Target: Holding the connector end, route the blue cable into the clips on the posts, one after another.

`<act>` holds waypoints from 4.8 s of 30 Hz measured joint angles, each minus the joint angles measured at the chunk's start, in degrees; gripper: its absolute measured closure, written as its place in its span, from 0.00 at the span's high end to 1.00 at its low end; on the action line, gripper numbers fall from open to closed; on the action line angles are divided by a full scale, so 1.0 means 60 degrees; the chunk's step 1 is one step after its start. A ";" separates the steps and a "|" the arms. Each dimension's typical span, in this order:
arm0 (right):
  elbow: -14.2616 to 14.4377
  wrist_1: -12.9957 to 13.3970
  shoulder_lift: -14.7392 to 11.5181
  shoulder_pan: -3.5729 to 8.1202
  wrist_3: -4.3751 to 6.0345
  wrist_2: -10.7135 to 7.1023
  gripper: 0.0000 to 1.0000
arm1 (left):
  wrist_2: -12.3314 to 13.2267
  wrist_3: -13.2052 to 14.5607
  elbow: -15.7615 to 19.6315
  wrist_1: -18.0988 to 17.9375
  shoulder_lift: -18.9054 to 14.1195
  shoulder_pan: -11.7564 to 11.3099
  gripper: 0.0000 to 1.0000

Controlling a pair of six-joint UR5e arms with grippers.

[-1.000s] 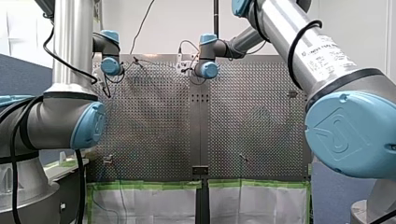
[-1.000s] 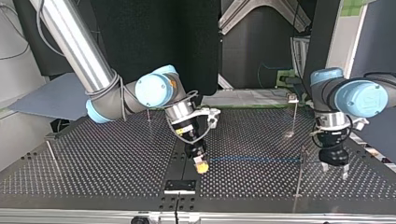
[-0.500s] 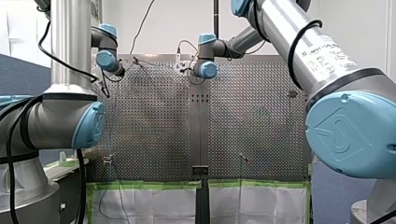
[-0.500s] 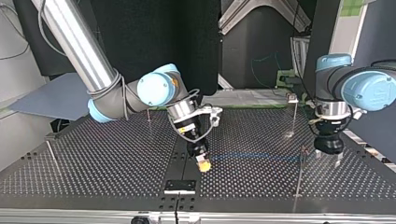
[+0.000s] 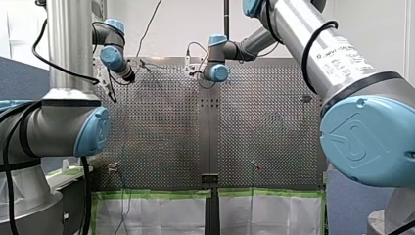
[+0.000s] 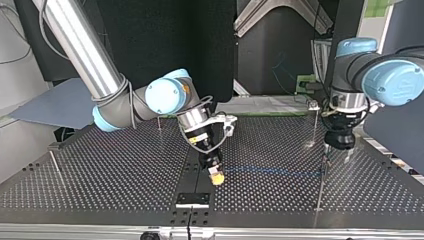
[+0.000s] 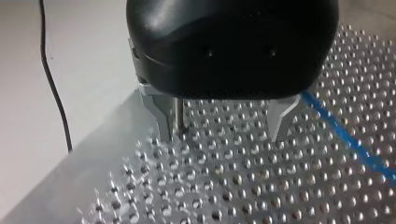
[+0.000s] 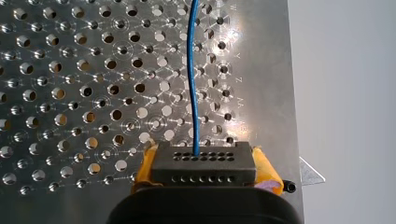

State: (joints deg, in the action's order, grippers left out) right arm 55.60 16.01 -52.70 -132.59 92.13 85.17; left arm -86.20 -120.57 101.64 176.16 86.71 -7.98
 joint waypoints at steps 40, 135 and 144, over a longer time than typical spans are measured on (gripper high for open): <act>-0.0002 -0.0152 -0.0101 -0.0054 0.0015 0.0000 0.00 | -0.0008 0.1117 -0.0160 0.1616 -0.1611 0.0817 0.99; -0.0002 -0.0148 -0.0044 0.0084 0.0064 -0.0101 0.00 | 0.0087 0.5109 -0.1289 0.1484 -0.0335 0.2092 0.99; -0.0001 -0.0147 -0.0044 0.0088 0.0060 -0.0101 0.00 | -0.0297 0.5206 -0.1675 0.1361 0.0053 0.2252 0.99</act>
State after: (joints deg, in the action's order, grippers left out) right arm 55.60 15.12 -52.97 -132.06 92.49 84.57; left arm -87.98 -89.34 91.59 184.33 87.03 5.53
